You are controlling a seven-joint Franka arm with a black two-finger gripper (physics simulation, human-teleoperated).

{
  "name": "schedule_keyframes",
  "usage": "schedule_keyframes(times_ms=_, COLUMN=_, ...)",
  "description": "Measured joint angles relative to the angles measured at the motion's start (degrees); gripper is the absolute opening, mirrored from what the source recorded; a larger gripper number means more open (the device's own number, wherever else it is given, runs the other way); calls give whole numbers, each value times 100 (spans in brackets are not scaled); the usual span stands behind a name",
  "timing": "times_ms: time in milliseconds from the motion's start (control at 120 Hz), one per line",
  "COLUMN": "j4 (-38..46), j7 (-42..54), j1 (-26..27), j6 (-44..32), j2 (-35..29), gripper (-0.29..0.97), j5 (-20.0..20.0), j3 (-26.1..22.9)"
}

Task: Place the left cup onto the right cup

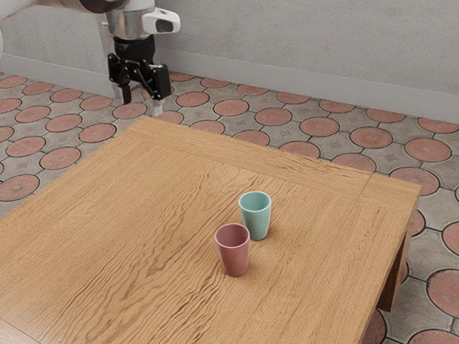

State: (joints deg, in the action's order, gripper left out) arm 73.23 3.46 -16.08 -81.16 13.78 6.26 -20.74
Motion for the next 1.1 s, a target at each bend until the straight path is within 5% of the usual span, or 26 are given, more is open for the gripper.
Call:
schedule_keyframes(times_ms=267, j4=-83, j7=-97, j1=9, j6=-48, j2=55, gripper=68, j5=6, j3=8)
schedule_keyframes(times_ms=1100, j4=-2246, j7=-235, j1=366, j6=-142, j2=2337, gripper=68, j5=325, j3=37)
